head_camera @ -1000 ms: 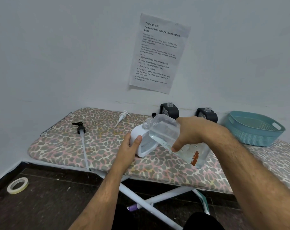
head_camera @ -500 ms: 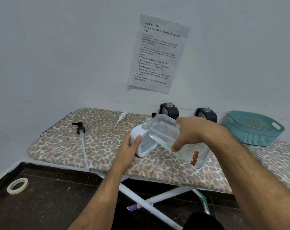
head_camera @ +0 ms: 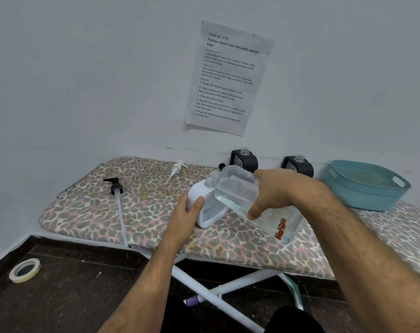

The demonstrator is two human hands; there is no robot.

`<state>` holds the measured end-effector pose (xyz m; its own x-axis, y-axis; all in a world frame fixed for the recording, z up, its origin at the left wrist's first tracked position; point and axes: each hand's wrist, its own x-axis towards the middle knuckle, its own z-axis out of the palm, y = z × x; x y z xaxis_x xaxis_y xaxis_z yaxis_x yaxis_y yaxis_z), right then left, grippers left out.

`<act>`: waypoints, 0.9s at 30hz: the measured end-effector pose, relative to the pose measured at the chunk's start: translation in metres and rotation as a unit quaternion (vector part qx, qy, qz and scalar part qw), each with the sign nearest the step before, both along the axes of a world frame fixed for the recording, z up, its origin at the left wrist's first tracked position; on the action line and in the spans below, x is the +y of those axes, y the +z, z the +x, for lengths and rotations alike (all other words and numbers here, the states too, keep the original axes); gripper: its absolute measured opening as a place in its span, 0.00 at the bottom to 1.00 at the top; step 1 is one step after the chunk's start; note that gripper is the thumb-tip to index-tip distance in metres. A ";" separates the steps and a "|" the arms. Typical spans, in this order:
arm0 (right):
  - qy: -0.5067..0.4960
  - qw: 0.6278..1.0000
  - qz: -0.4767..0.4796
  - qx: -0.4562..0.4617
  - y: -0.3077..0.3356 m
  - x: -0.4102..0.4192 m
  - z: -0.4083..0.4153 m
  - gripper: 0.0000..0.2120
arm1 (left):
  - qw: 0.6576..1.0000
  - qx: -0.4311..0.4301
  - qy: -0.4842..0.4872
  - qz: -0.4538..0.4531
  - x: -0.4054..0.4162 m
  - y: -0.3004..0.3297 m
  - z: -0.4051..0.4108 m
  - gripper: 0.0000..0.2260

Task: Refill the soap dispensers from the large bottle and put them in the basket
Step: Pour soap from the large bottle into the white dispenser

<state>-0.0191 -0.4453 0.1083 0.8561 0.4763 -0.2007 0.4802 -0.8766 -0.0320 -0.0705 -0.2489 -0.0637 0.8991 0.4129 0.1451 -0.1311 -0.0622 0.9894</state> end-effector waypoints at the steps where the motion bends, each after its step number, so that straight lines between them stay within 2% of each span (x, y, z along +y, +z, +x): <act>1: 0.001 1.000 0.001 0.001 0.000 0.000 0.000 0.42 | 1.000 0.000 -0.002 0.000 0.000 0.000 0.000 0.26; 27: -0.003 1.000 0.001 0.000 0.000 0.001 -0.001 0.42 | 1.000 0.002 0.003 0.008 0.000 0.000 0.001 0.23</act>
<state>-0.0203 -0.4447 0.1087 0.8591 0.4707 -0.2009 0.4742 -0.8798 -0.0333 -0.0700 -0.2493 -0.0636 0.8968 0.4167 0.1488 -0.1271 -0.0794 0.9887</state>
